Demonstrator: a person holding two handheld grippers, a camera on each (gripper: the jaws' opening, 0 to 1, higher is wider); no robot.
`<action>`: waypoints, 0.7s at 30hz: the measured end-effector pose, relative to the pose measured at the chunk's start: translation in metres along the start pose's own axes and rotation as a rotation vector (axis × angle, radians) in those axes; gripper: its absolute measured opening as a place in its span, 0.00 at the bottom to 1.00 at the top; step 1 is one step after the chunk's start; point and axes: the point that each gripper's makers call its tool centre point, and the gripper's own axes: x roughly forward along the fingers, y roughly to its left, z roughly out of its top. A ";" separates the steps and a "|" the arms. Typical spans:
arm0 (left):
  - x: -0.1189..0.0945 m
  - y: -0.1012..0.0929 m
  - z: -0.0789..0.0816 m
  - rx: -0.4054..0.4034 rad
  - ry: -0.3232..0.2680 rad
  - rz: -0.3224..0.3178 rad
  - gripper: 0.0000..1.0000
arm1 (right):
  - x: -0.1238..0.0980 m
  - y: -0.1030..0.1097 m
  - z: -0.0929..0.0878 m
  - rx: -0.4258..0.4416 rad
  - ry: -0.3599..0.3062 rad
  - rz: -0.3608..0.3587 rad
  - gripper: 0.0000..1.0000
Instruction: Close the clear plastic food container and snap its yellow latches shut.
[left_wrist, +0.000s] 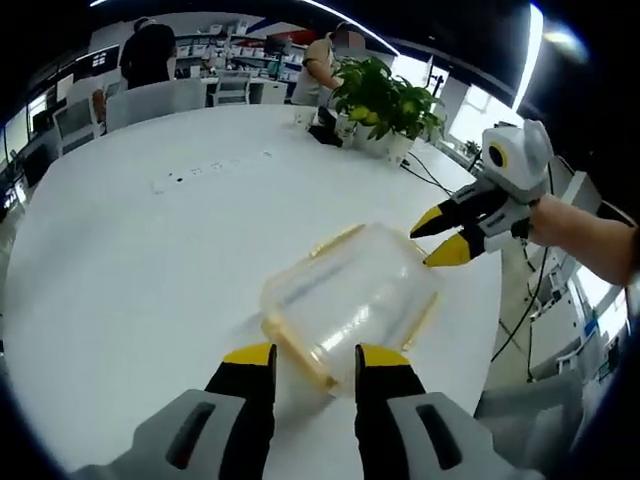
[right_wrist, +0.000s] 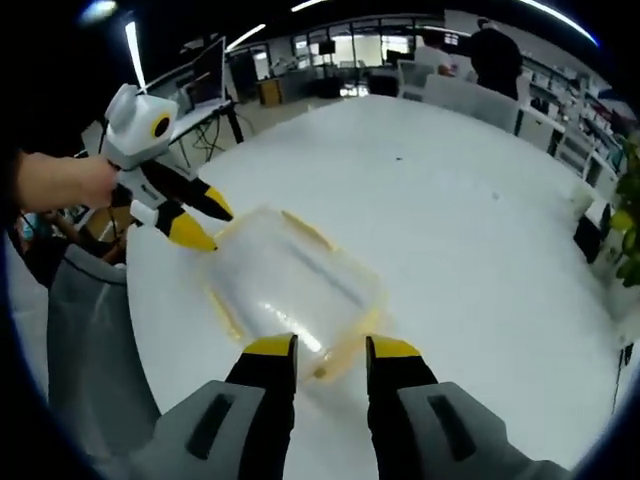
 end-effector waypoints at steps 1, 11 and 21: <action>0.000 0.000 0.000 -0.009 -0.005 -0.002 0.23 | 0.000 0.000 -0.001 0.008 -0.002 -0.002 0.24; 0.002 0.000 0.001 -0.062 -0.018 -0.006 0.22 | 0.002 -0.003 -0.001 0.101 -0.041 0.003 0.23; 0.004 0.001 -0.002 -0.167 -0.043 -0.009 0.23 | 0.002 -0.005 -0.003 0.222 -0.083 0.017 0.23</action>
